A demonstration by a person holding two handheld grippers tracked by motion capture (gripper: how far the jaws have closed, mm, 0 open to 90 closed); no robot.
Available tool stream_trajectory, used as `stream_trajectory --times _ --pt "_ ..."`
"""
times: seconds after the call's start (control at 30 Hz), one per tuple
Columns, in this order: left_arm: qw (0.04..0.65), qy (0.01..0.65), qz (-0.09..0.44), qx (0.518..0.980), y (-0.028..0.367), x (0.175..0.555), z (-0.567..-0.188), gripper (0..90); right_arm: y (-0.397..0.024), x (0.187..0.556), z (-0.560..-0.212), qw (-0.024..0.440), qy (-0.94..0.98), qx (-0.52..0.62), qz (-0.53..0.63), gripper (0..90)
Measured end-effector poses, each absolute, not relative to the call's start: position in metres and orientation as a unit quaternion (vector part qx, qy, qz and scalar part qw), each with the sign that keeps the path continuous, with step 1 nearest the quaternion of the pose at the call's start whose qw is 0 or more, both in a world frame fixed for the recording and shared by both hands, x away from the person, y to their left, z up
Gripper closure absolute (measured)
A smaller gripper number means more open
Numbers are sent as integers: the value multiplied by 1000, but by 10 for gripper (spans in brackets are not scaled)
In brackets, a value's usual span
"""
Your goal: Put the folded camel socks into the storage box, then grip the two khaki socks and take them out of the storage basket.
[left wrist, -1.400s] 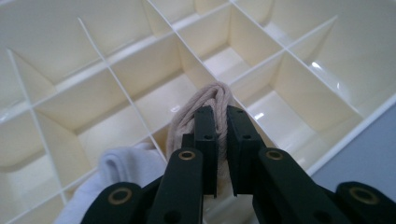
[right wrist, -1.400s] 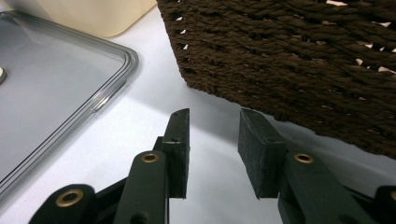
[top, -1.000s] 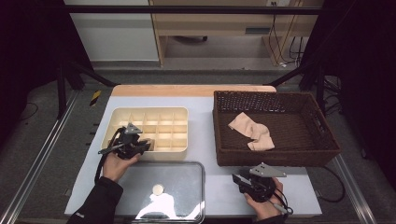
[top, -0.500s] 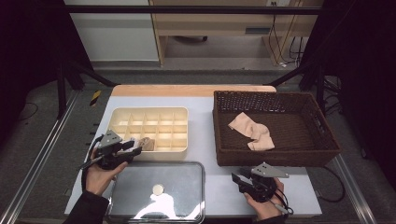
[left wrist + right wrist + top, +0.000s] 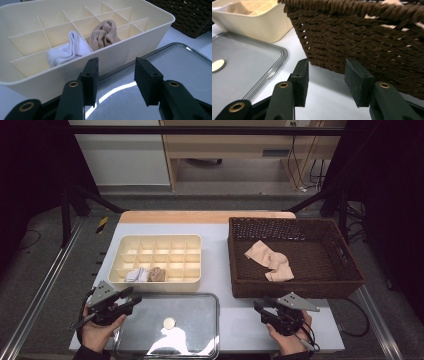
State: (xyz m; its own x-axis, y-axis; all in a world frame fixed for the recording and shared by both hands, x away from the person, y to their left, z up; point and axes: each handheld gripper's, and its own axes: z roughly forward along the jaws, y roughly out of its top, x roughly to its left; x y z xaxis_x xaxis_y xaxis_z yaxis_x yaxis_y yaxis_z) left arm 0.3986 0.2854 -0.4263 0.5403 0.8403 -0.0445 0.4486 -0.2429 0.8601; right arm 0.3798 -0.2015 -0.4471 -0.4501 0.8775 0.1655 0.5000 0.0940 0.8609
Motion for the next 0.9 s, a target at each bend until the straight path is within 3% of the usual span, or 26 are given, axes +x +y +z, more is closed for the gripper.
stream_trajectory --times 0.23,0.9 --pt "451 449 197 746 288 392 -447 480 -202 378 -439 204 708 476 480 541" --pt "425 462 197 753 283 388 -467 361 -204 395 -388 229 690 464 505 516"
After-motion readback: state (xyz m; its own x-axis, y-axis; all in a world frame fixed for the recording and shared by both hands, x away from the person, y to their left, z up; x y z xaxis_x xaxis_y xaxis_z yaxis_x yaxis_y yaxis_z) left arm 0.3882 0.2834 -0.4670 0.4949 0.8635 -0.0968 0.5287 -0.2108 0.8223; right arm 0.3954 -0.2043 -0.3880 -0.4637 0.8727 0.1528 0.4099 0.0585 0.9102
